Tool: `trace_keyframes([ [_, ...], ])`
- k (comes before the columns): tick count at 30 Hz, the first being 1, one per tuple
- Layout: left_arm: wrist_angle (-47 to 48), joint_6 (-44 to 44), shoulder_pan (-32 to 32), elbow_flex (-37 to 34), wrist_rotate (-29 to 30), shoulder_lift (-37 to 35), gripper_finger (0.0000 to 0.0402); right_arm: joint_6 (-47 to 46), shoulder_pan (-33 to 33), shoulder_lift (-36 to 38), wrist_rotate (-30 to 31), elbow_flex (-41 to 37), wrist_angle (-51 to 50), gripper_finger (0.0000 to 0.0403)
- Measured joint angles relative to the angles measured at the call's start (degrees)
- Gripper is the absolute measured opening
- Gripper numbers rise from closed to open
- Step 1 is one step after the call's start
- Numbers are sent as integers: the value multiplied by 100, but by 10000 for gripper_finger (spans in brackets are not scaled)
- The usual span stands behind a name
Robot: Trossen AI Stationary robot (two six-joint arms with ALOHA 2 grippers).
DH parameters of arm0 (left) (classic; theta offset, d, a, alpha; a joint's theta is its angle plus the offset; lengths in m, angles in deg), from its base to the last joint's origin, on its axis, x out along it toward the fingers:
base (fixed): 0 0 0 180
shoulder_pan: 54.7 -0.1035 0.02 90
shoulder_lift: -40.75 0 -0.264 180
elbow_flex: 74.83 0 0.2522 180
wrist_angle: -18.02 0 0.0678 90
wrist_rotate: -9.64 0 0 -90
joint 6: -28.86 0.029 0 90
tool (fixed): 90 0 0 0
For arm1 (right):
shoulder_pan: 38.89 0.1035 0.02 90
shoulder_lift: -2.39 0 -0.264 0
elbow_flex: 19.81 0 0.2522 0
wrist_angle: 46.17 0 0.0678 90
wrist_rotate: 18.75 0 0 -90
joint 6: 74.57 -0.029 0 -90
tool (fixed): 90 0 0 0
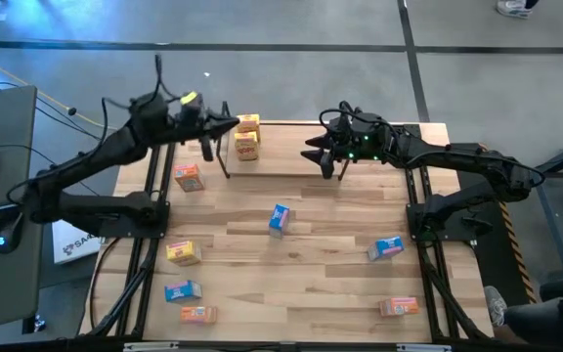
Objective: Stack cereal on shelf
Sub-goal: Put the yellow cereal box on the shelf aligned with the other yellow cereal boxes
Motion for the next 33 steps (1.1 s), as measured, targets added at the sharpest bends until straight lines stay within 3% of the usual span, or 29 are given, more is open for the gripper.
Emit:
trace_keyframes([
  [8, -712, -157, 306, -644, 2, -438, 1, 631, 0, 0, 66, 0, 20, 204],
  [20, -462, -160, 467, -640, -322, -630, 6, 95, 0, 0, 486, 0, 53, 204],
  [26, -61, -506, 493, -508, -1055, -713, 81, 102, 15, 0, 446, 0, 52, 204],
  [33, 1221, -467, 1321, 613, -1113, -585, 194, 248, 11, 0, 442, 0, 23, 204],
])
